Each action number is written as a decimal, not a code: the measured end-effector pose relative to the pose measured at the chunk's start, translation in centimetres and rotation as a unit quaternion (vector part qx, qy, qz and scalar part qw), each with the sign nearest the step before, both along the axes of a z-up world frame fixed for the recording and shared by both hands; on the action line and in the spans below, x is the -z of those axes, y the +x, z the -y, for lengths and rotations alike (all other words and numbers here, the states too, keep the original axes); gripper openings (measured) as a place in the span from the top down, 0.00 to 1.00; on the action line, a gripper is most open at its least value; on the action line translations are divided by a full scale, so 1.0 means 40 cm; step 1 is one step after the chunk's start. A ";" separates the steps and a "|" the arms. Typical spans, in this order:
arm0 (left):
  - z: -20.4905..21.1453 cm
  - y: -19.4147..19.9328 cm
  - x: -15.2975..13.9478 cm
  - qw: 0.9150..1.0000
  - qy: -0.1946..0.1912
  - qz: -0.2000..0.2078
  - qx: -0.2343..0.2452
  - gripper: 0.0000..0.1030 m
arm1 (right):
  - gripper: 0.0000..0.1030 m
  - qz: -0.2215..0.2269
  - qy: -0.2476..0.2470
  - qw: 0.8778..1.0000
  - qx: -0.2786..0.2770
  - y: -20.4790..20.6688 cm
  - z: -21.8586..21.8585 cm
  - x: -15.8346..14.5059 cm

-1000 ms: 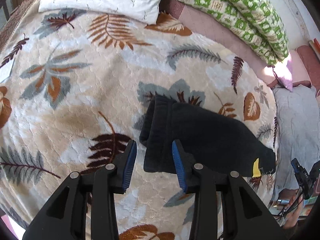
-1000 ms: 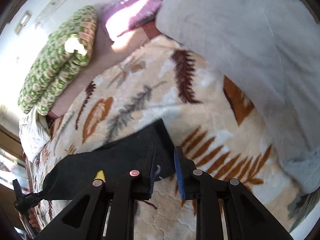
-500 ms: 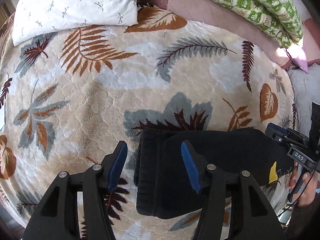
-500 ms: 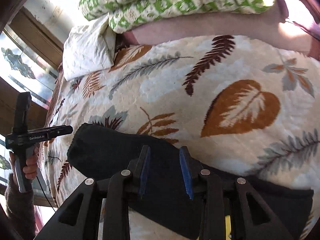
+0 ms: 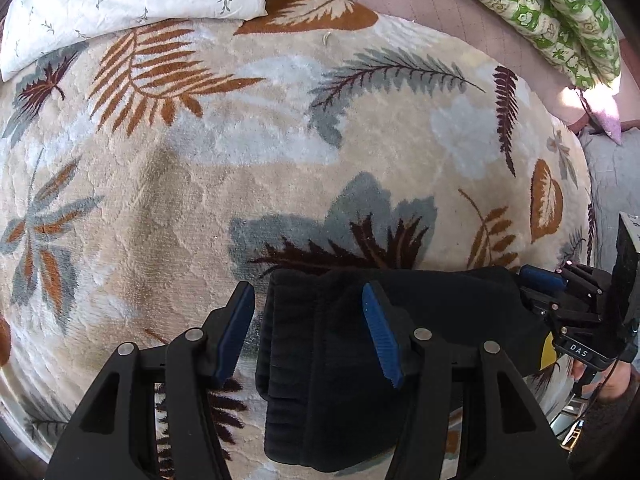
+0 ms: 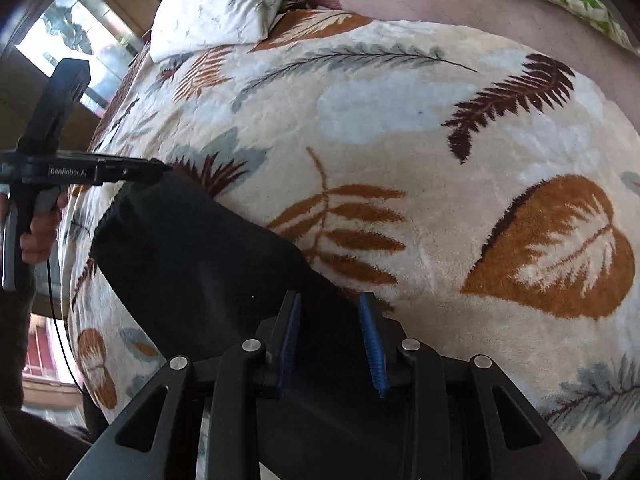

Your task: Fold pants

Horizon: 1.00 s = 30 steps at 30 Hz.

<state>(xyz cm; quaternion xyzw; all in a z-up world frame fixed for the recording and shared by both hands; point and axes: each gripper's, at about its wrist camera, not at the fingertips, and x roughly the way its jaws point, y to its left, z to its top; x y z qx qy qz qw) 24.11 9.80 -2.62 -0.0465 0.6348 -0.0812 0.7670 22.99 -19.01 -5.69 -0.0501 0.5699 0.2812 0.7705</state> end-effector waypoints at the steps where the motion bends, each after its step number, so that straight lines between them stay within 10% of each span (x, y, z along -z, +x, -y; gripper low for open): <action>1: 0.006 -0.003 -0.014 1.000 -0.006 0.009 0.001 0.47 | 0.68 -0.004 0.001 1.000 0.002 0.002 0.003 0.000; 18: 0.280 0.004 -0.055 0.973 0.089 0.050 0.206 0.47 | 0.57 -0.014 -0.013 0.995 -0.101 -0.013 -0.014 0.008; 30: 0.056 0.037 -0.056 0.991 0.089 0.035 0.095 0.47 | 0.57 0.054 -0.066 0.984 -0.157 -0.055 -0.100 -0.008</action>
